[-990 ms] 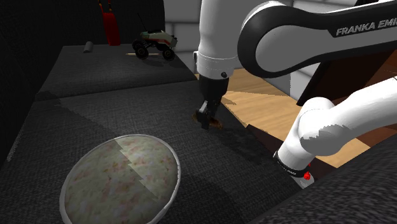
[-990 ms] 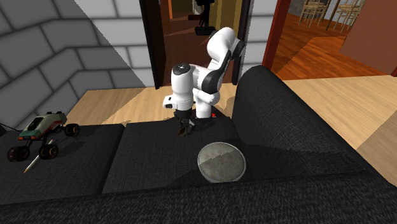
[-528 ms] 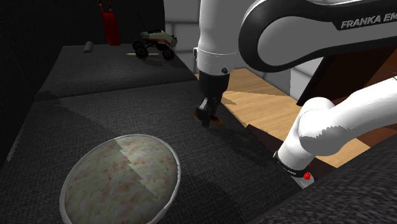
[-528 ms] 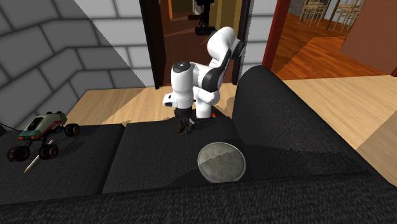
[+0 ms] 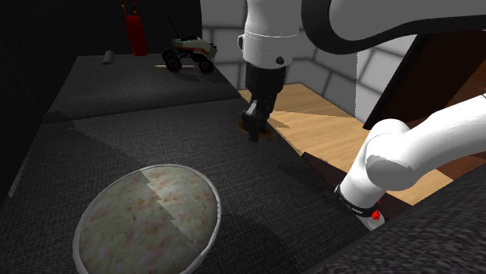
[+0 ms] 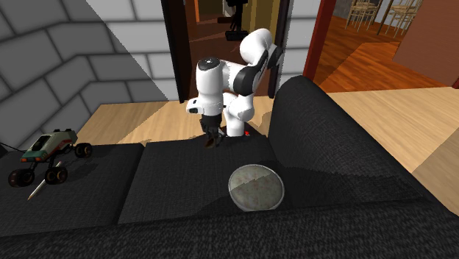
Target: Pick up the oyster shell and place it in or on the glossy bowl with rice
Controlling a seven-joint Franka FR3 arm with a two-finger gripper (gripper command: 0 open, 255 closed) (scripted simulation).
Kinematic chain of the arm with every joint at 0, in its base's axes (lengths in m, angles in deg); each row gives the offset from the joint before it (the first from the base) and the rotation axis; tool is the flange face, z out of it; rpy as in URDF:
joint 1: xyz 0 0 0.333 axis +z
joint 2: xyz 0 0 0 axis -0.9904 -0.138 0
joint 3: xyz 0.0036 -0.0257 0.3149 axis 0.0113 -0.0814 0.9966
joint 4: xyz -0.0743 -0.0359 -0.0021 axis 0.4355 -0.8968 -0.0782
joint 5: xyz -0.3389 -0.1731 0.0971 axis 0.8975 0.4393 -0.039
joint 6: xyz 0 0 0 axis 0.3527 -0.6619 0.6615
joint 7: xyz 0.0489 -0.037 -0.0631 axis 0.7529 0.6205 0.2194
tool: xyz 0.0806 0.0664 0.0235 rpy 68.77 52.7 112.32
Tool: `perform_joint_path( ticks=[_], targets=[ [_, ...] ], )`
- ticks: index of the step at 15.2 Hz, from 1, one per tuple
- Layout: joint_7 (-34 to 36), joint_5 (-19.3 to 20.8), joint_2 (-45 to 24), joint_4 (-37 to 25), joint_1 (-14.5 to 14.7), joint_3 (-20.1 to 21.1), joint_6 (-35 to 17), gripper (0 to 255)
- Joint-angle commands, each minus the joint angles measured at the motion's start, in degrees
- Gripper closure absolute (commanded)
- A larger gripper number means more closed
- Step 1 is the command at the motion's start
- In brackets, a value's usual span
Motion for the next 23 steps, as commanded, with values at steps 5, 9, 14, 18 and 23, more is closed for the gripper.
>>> perform_joint_path(
  ticks=[5, 9, 14, 18, 23],
  targets=[
    [0.17, 0.74, -0.33, -4.69, -0.34, -0.87, 4.41, 255],
    [0.31, 1.24, -0.89, -8.11, -0.62, -1.36, 7.30, 255],
    [0.54, 1.86, -1.86, -12.63, -1.01, -1.85, 10.89, 255],
    [0.77, 2.34, -2.85, -16.45, -1.32, -2.16, 13.75, 255],
    [5.51, 1.87, -7.13, -22.04, -1.52, 2.03, 14.53, 255]
  ],
)
